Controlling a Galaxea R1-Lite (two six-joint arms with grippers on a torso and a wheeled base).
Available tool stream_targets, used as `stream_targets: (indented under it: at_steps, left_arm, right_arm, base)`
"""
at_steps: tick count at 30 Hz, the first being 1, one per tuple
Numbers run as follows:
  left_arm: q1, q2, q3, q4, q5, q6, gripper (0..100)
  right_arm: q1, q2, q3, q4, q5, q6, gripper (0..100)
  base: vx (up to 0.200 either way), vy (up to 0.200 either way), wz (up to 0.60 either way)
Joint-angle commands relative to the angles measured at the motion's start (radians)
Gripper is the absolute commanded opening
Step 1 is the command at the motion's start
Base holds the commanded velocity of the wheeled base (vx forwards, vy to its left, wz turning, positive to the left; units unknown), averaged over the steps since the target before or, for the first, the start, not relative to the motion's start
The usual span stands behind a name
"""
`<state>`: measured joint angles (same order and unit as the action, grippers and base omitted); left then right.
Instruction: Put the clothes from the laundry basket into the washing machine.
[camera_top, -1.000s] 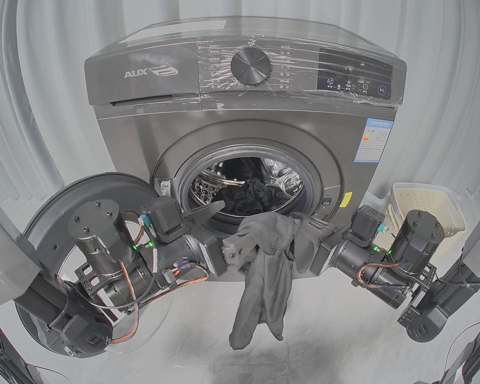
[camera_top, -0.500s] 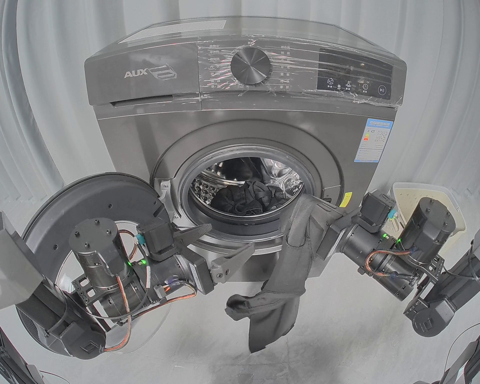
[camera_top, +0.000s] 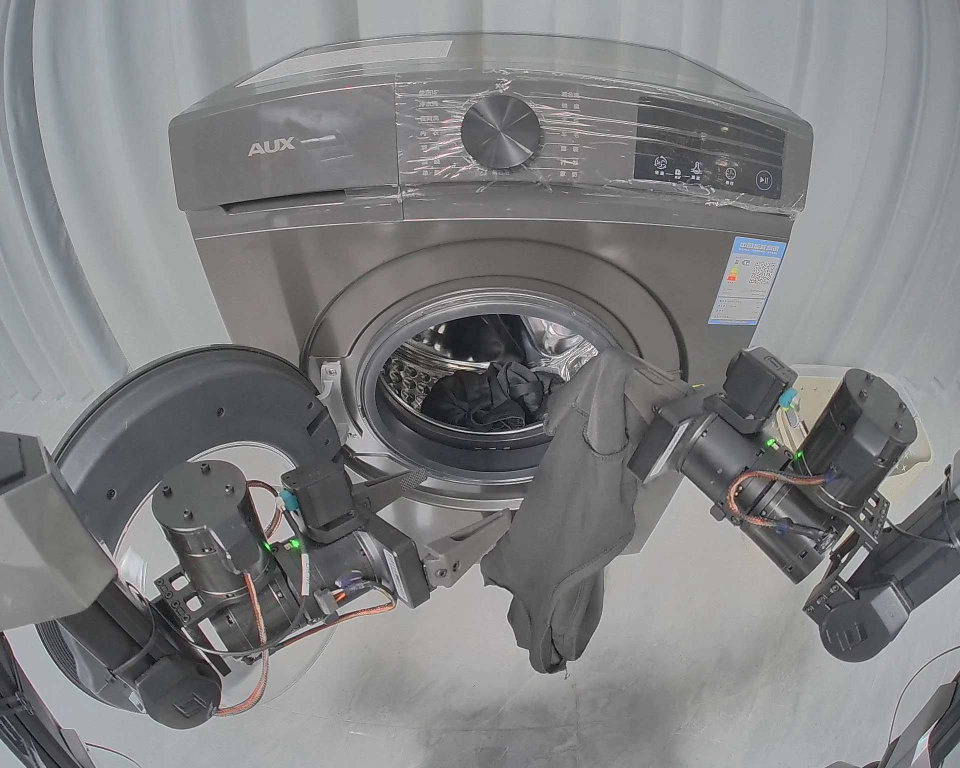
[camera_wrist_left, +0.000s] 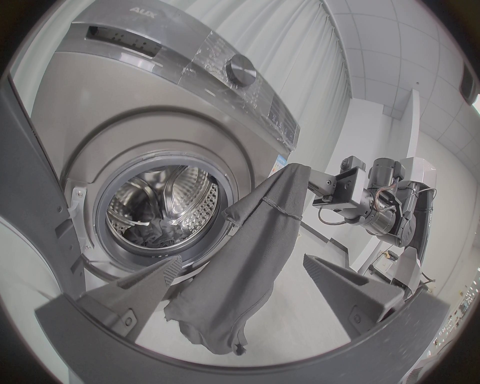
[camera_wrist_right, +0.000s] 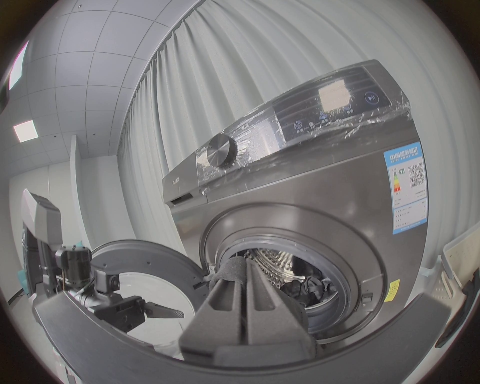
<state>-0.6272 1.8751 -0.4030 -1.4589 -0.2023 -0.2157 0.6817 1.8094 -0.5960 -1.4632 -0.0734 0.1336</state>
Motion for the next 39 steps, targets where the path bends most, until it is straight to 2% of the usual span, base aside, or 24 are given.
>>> stream_targets:
  at_steps: [1, 3, 6, 10, 13, 15, 21, 23, 34, 38, 39]
  left_arm:
    - [0.000, 0.064, 0.021, -0.044, -0.003, -0.002, 100]
    - [-0.003, 0.108, 0.044, -0.092, -0.011, 0.003, 100]
    - [-0.008, 0.128, 0.049, -0.092, -0.012, 0.009, 100]
    - [-0.009, 0.139, 0.046, -0.092, -0.012, 0.010, 100]
    - [-0.012, 0.150, 0.044, -0.092, -0.012, 0.010, 100]
    - [-0.012, 0.164, 0.041, -0.092, -0.012, 0.022, 100]
    - [-0.014, 0.217, 0.035, -0.093, -0.014, 0.050, 100]
    - [-0.014, 0.254, 0.027, -0.095, -0.014, 0.064, 100]
    - [-0.016, 0.322, -0.016, -0.095, -0.012, 0.068, 100]
    - [-0.014, 0.368, -0.022, -0.095, -0.012, 0.081, 100]
    - [-0.014, 0.377, -0.023, -0.095, -0.012, 0.087, 100]
  right_arm:
    - [0.002, -0.001, -0.042, 0.004, -0.014, 0.000, 0]
    - [0.004, 0.001, -0.065, 0.024, -0.025, 0.000, 0]
    - [0.013, 0.002, -0.104, 0.043, -0.065, 0.000, 0]
    - [0.024, 0.004, -0.134, 0.066, -0.078, 0.000, 0]
    - [0.024, 0.004, -0.162, 0.083, -0.105, 0.001, 0]
    - [0.025, 0.005, -0.203, 0.109, -0.134, 0.009, 0]
    - [0.041, 0.002, -0.252, 0.161, -0.154, 0.031, 0]
    - [0.048, 0.007, -0.263, 0.169, -0.183, 0.034, 0]
    - [0.048, 0.031, -0.285, 0.173, -0.189, 0.037, 0]
    - [0.048, 0.039, -0.314, 0.192, -0.190, 0.040, 0]
    - [0.048, 0.039, -0.334, 0.208, -0.209, 0.050, 0]
  base:
    - [0.000, 0.000, 0.00]
    - [0.000, 0.000, 0.00]
    - [0.000, 0.000, 0.00]
    - [0.000, 0.000, 0.00]
    - [0.000, 0.000, 0.00]
    - [0.000, 0.000, 0.00]
    - [0.000, 0.000, 0.00]
    - [0.000, 0.000, 0.00]
    - [0.000, 0.000, 0.00]
    - [0.000, 0.000, 0.00]
    - [0.000, 0.000, 0.00]
